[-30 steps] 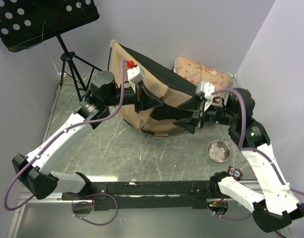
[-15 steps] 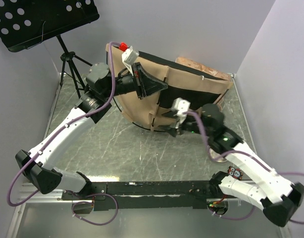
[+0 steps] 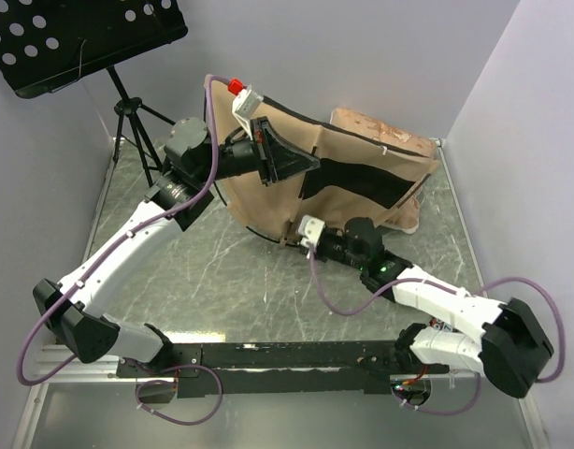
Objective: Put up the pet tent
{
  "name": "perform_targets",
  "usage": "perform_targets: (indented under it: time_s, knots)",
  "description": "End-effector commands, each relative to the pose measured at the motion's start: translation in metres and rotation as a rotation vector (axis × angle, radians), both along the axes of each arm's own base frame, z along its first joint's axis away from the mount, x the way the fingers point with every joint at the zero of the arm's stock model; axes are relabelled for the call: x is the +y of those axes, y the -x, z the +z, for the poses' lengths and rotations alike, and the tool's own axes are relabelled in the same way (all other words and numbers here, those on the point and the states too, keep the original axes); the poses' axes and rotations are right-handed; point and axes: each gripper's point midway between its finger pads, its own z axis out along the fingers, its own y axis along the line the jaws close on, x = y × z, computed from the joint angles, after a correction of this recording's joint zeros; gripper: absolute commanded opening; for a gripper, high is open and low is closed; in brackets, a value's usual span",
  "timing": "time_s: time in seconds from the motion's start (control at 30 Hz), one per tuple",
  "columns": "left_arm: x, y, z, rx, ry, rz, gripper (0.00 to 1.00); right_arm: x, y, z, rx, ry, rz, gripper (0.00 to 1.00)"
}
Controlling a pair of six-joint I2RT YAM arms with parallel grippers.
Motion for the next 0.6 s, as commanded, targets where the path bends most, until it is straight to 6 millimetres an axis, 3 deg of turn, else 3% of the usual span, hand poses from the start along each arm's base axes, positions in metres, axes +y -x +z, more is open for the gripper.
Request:
perform_targets:
  time_s: [0.0,0.1,0.23,0.4,0.5,0.57]
  knots:
    - [0.015,0.032,0.068,-0.149,0.15,-0.055,0.01,-0.018,-0.008,-0.048,-0.037,0.138,-0.04,0.38]
    - [0.015,0.033,0.064,-0.169,0.133,-0.058,0.01,-0.023,-0.003,-0.049,-0.015,0.157,-0.034,0.38]
    - [0.017,0.047,0.05,-0.257,0.09,-0.114,0.01,-0.024,0.028,-0.022,0.095,0.158,0.05,0.52]
    - [0.019,0.053,0.016,-0.344,-0.037,-0.06,0.01,-0.042,0.109,0.058,0.127,0.089,0.273,0.83]
    - [0.015,0.054,-0.014,-0.356,-0.091,-0.034,0.01,-0.056,0.144,0.118,0.139,0.0,0.316,0.86]
    - [0.012,0.055,-0.029,-0.355,-0.105,-0.012,0.01,-0.065,0.152,0.152,0.158,-0.086,0.263,0.85]
